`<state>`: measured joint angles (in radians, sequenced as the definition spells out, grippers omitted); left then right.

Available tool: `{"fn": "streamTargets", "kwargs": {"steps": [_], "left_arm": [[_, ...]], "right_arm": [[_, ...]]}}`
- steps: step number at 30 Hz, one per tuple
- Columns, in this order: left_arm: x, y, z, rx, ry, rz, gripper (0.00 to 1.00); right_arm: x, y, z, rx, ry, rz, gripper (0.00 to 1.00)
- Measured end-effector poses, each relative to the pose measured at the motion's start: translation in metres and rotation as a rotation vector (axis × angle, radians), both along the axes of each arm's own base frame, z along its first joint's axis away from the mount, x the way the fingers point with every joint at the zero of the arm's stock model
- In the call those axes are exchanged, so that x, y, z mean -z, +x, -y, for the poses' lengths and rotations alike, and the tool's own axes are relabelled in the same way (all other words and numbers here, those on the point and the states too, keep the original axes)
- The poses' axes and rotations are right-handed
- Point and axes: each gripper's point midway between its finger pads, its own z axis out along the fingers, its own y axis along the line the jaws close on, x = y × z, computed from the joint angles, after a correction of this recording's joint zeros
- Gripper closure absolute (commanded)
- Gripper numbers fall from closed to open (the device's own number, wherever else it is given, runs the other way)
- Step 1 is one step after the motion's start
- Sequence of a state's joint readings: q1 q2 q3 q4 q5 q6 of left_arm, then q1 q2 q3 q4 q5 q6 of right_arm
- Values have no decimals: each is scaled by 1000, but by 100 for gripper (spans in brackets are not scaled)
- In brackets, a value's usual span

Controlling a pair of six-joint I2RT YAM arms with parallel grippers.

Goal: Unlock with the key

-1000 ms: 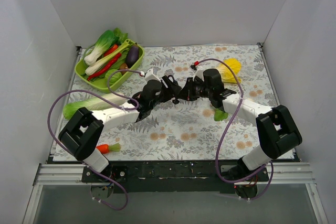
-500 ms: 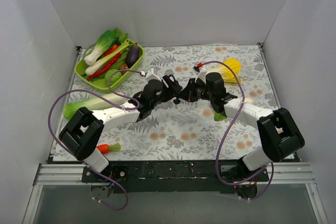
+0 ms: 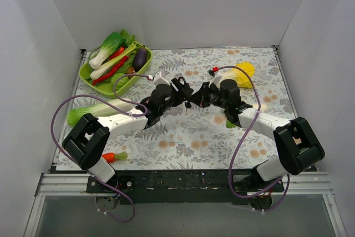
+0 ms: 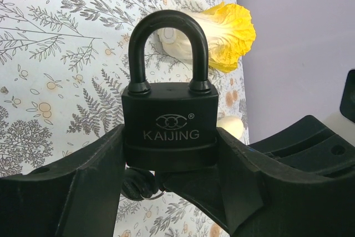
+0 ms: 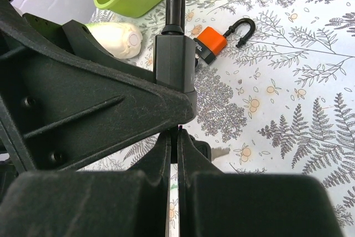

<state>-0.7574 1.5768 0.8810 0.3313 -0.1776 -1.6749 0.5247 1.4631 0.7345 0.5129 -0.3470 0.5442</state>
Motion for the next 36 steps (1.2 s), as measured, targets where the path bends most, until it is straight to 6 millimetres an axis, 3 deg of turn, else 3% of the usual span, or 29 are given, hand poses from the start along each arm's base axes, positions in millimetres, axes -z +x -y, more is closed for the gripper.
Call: {"fn": "streamTargets", "kwargs": {"steps": [8,21,36], "left_arm": [[-5,-4,-3,29,-1,74,100],[-55,-15,-2,111,-54,293,100],[-84,-23,0,162,-113,412,100]], "right_arm": [[-4,-5,-3,-22,45,-22,99],[-48,-15,-3,-101,187,0,99],[-74,-20,-1,-140,267,21,99]]}}
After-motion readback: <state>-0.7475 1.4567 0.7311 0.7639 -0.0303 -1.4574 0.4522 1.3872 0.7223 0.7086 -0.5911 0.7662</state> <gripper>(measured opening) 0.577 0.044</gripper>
